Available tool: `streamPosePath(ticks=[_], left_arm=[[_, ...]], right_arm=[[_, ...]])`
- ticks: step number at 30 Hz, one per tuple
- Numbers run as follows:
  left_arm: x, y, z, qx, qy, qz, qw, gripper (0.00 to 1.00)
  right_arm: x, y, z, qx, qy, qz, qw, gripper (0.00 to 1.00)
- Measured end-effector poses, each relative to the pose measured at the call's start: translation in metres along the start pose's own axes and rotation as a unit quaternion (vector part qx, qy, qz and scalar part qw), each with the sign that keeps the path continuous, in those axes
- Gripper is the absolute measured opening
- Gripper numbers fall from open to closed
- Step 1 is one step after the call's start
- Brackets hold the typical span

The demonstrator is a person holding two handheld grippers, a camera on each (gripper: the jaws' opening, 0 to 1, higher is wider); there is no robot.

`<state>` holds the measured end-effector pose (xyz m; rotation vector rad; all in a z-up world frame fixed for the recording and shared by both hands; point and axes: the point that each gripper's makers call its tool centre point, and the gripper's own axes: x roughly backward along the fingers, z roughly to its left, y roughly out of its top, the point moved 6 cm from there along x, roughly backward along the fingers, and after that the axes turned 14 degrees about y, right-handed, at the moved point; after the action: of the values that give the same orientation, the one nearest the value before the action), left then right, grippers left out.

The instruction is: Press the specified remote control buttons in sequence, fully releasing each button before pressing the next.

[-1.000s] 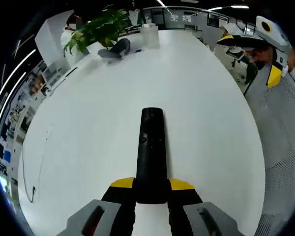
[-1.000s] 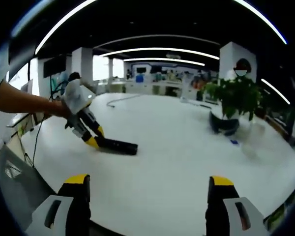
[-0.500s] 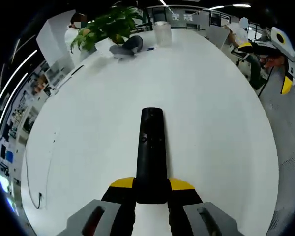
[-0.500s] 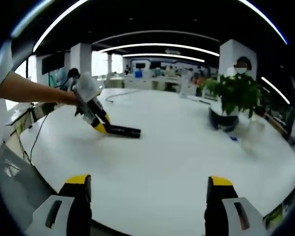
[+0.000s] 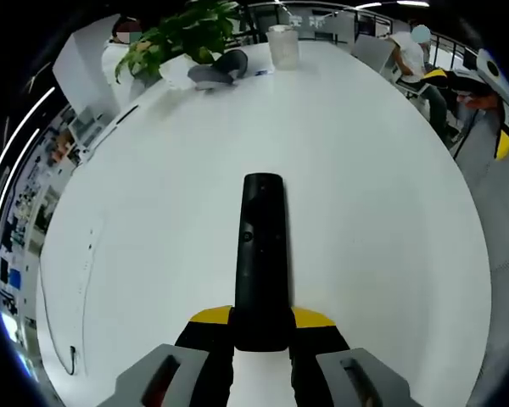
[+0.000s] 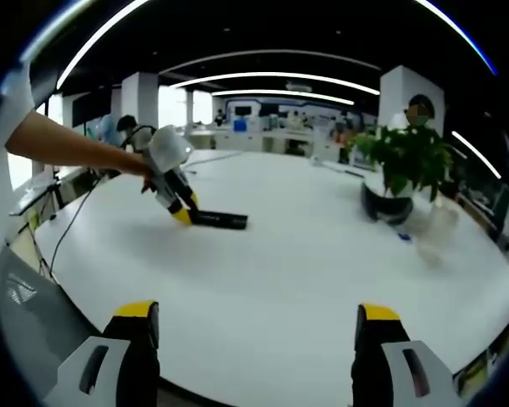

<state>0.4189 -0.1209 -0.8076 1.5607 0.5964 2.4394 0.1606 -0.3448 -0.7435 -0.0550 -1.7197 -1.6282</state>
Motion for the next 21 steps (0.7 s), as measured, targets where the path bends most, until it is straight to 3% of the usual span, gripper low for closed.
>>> streamPosePath(ticks=[7,14,18,21], left_arm=[[-0.0020,0.0000,0.0013,-0.013,-0.026,-0.001,0.9996,0.24],[-0.0009,-0.0027,0.0001,-0.008,-0.019,-0.016,0.9997,0.24],[0.0003,-0.0035,0.0033,-0.003,0.012,-0.024,0.9996,0.32],[0.0008,-0.0061,0.0049,0.037,0.035,-0.014,0.9986,0.36]], right_arm=[[-0.0007,-0.0004,0.0009,0.001,0.004,0.003,1.0000,0.94],[-0.0004,0.0004,0.0009,0.001,0.003,0.000,1.0000,0.94],[0.0002,0.0010,0.0007,0.001,0.002,-0.002,1.0000,0.94],[0.0007,0.0021,0.0005,0.002,0.000,-0.007,1.0000,0.95]])
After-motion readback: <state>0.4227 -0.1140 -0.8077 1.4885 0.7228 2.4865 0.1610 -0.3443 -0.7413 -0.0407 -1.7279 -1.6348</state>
